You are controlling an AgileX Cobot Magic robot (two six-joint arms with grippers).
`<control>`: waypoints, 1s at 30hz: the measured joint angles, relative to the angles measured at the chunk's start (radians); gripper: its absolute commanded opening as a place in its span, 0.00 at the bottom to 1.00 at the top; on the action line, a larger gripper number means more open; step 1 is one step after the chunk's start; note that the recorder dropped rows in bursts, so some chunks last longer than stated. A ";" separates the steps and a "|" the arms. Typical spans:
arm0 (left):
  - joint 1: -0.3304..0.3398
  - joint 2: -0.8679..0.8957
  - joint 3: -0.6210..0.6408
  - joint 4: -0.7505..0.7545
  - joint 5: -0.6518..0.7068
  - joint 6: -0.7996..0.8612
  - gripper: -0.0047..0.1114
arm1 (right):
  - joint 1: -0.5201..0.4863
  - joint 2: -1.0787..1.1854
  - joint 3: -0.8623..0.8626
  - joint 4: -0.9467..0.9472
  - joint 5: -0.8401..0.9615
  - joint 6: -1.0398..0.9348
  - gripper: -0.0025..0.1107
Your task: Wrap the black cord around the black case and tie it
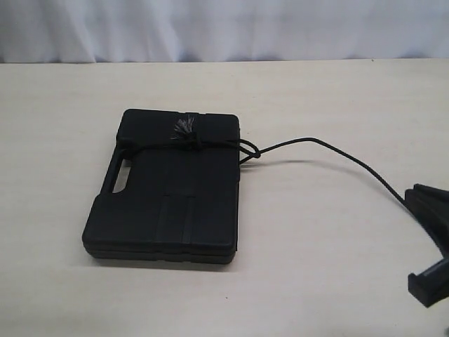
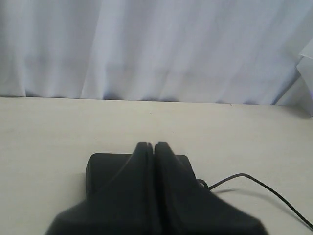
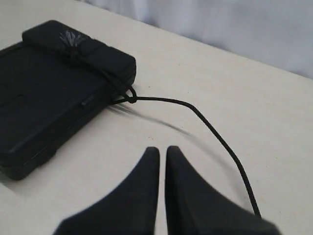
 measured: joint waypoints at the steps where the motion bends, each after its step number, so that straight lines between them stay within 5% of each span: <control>1: 0.000 0.000 0.000 0.000 0.000 0.000 0.04 | -0.013 -0.043 0.035 0.000 -0.027 0.000 0.06; 7: 0.000 0.000 0.000 0.000 -0.001 0.000 0.04 | -0.218 -0.442 0.156 0.039 0.065 0.002 0.06; 11: 0.000 -0.007 0.002 -0.008 -0.003 -0.001 0.04 | -0.306 -0.484 0.160 0.060 0.184 0.007 0.06; 30: 0.000 -0.015 0.002 -0.016 -0.021 -0.004 0.04 | -0.392 -0.486 0.161 0.073 0.234 0.055 0.06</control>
